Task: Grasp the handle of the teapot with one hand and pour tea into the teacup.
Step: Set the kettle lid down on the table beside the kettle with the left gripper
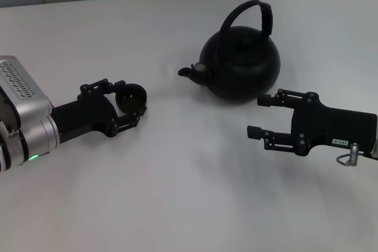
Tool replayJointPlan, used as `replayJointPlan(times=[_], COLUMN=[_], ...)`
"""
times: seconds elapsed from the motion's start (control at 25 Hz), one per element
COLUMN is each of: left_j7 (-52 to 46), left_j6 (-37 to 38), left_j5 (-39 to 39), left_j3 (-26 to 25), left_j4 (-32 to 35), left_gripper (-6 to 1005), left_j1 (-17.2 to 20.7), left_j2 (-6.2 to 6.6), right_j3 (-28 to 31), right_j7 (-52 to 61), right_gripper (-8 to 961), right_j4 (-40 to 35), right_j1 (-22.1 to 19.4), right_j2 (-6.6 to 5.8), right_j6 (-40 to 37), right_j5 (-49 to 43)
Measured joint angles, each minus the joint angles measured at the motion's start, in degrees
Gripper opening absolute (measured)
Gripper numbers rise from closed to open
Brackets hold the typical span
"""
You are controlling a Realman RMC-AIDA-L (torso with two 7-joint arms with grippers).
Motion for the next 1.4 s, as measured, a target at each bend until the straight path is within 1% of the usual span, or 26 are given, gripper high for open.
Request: replayJointPlan(times=[0.84,1.4], left_j7=[0.07,-0.54], left_j6=[-1.20,-1.55], left_j5=[-0.02,-0.01], left_j3=[0.69,0.96], left_j4=[0.03,0.12], left_gripper=[701,718], left_j1=[0.18,0.30], left_j2=[0.00,0.01], right_j3=[-0.35,-0.26], right_j7=[0.09,0.12], right_gripper=[723,722], right_j4=[0.39,0.36], right_j1=[1.42,1.62], right_j2=[0.25,0.44], right_j6=[0.27,0.27], right_j5=[0.00,0.00])
